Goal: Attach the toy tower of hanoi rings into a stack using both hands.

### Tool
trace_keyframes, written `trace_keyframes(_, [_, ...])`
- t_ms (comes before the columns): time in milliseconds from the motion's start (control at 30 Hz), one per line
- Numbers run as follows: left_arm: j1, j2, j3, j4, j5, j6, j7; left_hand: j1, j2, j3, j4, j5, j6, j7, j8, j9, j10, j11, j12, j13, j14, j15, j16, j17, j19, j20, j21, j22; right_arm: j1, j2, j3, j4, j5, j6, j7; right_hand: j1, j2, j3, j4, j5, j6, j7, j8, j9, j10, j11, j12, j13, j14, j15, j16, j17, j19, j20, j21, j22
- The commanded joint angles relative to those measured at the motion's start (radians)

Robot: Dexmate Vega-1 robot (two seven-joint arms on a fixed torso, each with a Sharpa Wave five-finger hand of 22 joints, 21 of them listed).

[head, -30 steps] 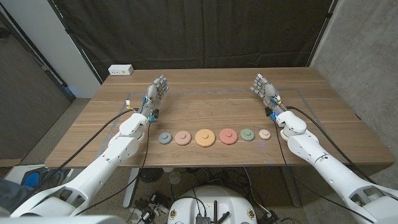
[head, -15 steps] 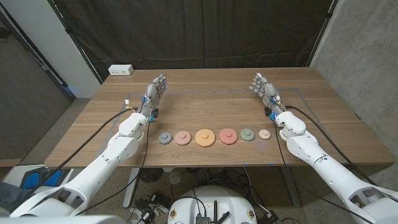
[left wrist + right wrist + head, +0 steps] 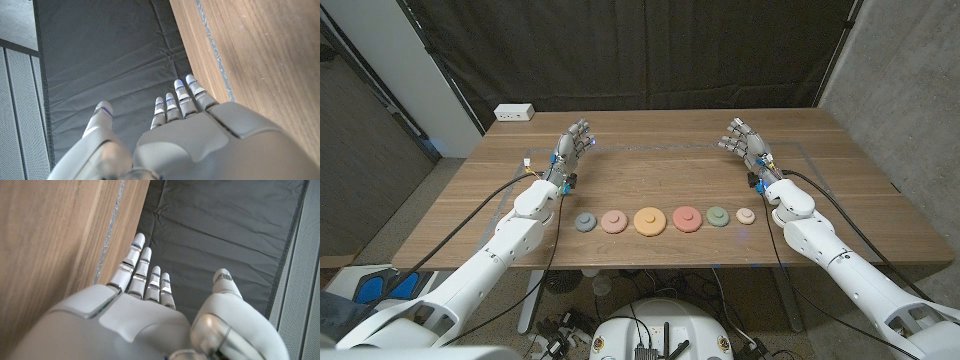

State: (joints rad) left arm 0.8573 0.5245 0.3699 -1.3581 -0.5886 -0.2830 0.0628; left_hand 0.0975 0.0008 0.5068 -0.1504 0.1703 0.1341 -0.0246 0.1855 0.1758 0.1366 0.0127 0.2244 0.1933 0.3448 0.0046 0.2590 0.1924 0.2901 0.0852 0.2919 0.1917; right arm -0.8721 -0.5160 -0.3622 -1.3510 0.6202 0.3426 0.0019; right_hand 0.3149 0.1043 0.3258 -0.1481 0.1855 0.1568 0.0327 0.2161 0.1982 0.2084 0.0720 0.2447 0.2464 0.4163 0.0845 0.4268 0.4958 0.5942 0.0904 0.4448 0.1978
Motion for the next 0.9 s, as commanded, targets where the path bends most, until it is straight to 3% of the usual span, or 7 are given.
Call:
trace_keyframes(33, [0.013, -0.001, -0.002, -0.032, 0.018, 0.034, 0.065, -0.016, 0.003, 0.008, 0.006, 0.003, 0.020, 0.003, 0.009, 0.005, 0.035, 0.009, 0.014, 0.007, 0.122, -0.008, 0.034, 0.013, 0.089, -0.014, 0.038, 0.013, -0.002, 0.010, 0.007, 0.012, -0.009, 0.018, -0.024, 0.016, 0.004, 0.009, -0.003, 0.007, 0.021, -0.002, 0.007, 0.006, 0.019, 0.000, 0.016, 0.012, 0.093, -0.018, 0.057, 0.048, 0.074, -0.020, 0.045, 0.018])
trace_keyframes(267, [0.016, -0.007, -0.002, -0.039, 0.021, 0.044, 0.086, -0.025, 0.009, 0.015, 0.005, 0.003, 0.046, 0.013, 0.013, 0.005, 0.097, 0.016, 0.028, 0.010, 0.348, -0.043, 0.113, 0.045, 0.247, -0.039, 0.130, 0.054, 0.000, 0.014, 0.007, 0.018, -0.016, 0.027, -0.031, 0.034, -0.003, 0.003, -0.007, 0.009, 0.040, 0.000, 0.008, 0.010, 0.042, -0.002, 0.025, 0.032, 0.257, -0.085, 0.195, 0.166, 0.165, -0.051, 0.130, 0.065])
trace_keyframes(467, [0.018, -0.008, -0.001, -0.045, 0.026, 0.050, 0.099, 0.011, 0.015, 0.011, -0.012, 0.002, 0.083, 0.019, 0.016, 0.006, 0.116, 0.008, 0.016, 0.015, 0.516, -0.086, 0.231, 0.109, 0.369, -0.066, 0.222, 0.108, -0.002, 0.016, 0.009, 0.021, -0.021, 0.034, -0.040, 0.060, -0.009, -0.001, -0.012, 0.010, 0.054, -0.003, 0.008, 0.012, 0.067, -0.005, 0.026, 0.051, 0.336, -0.146, 0.328, 0.289, 0.235, -0.090, 0.212, 0.122])
trace_keyframes(567, [0.019, -0.008, -0.001, -0.047, 0.029, 0.048, 0.100, 0.033, 0.017, 0.008, -0.018, 0.002, 0.116, 0.024, 0.021, 0.007, 0.107, -0.005, 0.008, 0.023, 0.568, -0.112, 0.287, 0.145, 0.404, -0.084, 0.257, 0.136, -0.004, 0.015, 0.009, 0.019, -0.028, 0.036, -0.047, 0.076, -0.010, -0.004, -0.013, 0.011, 0.066, -0.002, 0.010, 0.014, 0.082, -0.004, 0.026, 0.062, 0.351, -0.180, 0.400, 0.362, 0.264, -0.105, 0.257, 0.158])
trace_keyframes(733, [0.022, -0.013, -0.003, -0.046, 0.022, 0.045, 0.100, 0.071, 0.013, 0.002, -0.022, 0.002, 0.130, 0.028, 0.014, 0.008, 0.093, -0.015, 0.000, 0.032, 0.609, -0.152, 0.373, 0.218, 0.455, -0.108, 0.315, 0.186, -0.004, 0.010, 0.003, 0.020, -0.048, 0.038, -0.057, 0.085, -0.014, -0.012, -0.010, 0.012, 0.139, -0.003, 0.034, 0.017, 0.098, -0.004, 0.026, 0.079, 0.339, -0.202, 0.484, 0.456, 0.266, -0.109, 0.310, 0.213])
trace_keyframes(833, [0.027, -0.015, -0.002, -0.050, 0.027, 0.048, 0.114, 0.121, -0.002, -0.014, -0.023, 0.001, 0.137, 0.033, 0.009, 0.012, 0.097, -0.023, -0.002, 0.041, 0.661, -0.202, 0.524, 0.362, 0.503, -0.143, 0.400, 0.270, -0.005, 0.012, 0.002, 0.018, -0.055, 0.034, -0.069, 0.106, -0.016, -0.012, -0.015, 0.014, 0.171, -0.002, 0.040, 0.021, 0.117, -0.010, 0.029, 0.096, 0.338, -0.246, 0.557, 0.529, 0.291, -0.144, 0.366, 0.263])
trace_keyframes(900, [0.029, -0.016, -0.002, -0.051, 0.031, 0.048, 0.121, 0.142, -0.012, -0.020, -0.024, 0.001, 0.144, 0.034, 0.010, 0.014, 0.105, -0.023, 0.000, 0.043, 0.684, -0.214, 0.590, 0.427, 0.534, -0.163, 0.436, 0.298, -0.006, 0.013, 0.001, 0.013, -0.063, 0.029, -0.085, 0.118, -0.017, -0.013, -0.017, 0.014, 0.192, -0.003, 0.045, 0.023, 0.126, -0.012, 0.031, 0.104, 0.351, -0.275, 0.594, 0.556, 0.309, -0.167, 0.401, 0.294])
